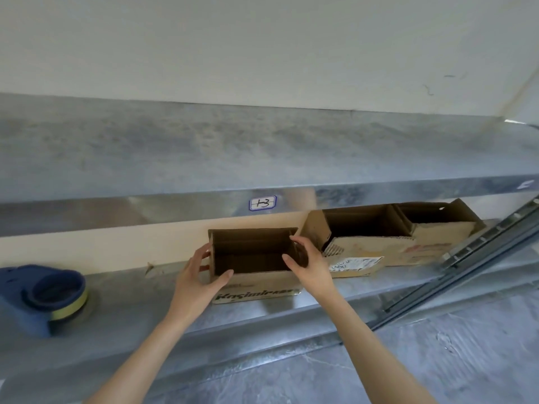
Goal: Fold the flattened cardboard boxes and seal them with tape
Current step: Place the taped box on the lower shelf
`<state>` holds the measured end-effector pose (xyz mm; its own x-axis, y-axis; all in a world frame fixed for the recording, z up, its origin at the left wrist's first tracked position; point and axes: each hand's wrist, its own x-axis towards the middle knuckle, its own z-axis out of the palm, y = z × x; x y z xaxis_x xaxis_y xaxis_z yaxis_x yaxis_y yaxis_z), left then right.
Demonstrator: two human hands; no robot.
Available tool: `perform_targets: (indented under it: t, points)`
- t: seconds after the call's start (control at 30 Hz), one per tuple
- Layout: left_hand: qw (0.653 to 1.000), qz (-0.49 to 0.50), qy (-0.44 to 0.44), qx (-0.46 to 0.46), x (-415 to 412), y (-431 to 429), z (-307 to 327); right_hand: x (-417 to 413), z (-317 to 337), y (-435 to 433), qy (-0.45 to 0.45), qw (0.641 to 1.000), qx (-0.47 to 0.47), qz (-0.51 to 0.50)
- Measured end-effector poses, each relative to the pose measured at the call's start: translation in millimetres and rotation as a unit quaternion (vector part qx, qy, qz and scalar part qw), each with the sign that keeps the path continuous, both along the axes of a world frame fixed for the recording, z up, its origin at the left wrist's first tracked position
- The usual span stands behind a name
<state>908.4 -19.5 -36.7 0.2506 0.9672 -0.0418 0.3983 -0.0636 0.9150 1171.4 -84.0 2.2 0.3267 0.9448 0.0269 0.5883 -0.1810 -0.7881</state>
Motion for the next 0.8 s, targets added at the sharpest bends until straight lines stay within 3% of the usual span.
perform_targets:
  t: [0.17,0.37,0.63,0.8]
  points:
    - [0.996,0.032,0.058,0.052,8,-14,13,2,16,-6,-0.112,0.992,0.017,0.050]
    - [0.959,0.069,0.205,0.182,-11,-34,44,-23,41,-4,-0.300,0.946,0.077,0.100]
    - [0.884,0.120,0.387,0.235,-93,-62,82,-101,62,21,-0.350,0.916,0.051,0.188]
    - [0.856,0.173,0.435,0.221,-158,-79,103,-167,71,37,-0.355,0.901,0.044,0.244]
